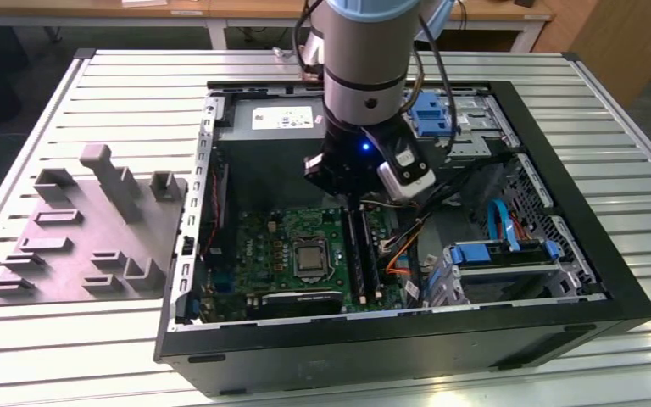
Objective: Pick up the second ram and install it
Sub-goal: 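Press down the second ram until it locks into place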
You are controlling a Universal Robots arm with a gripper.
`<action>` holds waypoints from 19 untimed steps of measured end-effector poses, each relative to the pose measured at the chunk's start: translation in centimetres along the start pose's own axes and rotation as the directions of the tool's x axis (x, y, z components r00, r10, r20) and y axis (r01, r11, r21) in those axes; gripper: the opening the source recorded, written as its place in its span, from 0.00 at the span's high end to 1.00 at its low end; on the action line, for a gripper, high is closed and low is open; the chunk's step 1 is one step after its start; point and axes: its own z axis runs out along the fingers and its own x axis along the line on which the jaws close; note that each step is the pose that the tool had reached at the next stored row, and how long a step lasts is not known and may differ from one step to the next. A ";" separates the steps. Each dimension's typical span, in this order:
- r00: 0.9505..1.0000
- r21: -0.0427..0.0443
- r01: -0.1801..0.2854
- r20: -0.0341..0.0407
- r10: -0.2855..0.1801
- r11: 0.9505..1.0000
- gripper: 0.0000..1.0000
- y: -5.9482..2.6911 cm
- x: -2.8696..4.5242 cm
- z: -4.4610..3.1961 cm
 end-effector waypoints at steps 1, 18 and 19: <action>1.000 0.000 0.000 0.000 0.000 1.000 0.90 -0.35 0.00 -0.01; 1.000 0.002 0.000 -0.001 0.000 1.000 0.90 -5.33 -0.03 -0.20; 1.000 0.003 0.000 -0.001 0.000 1.000 0.90 -5.42 -0.03 -0.21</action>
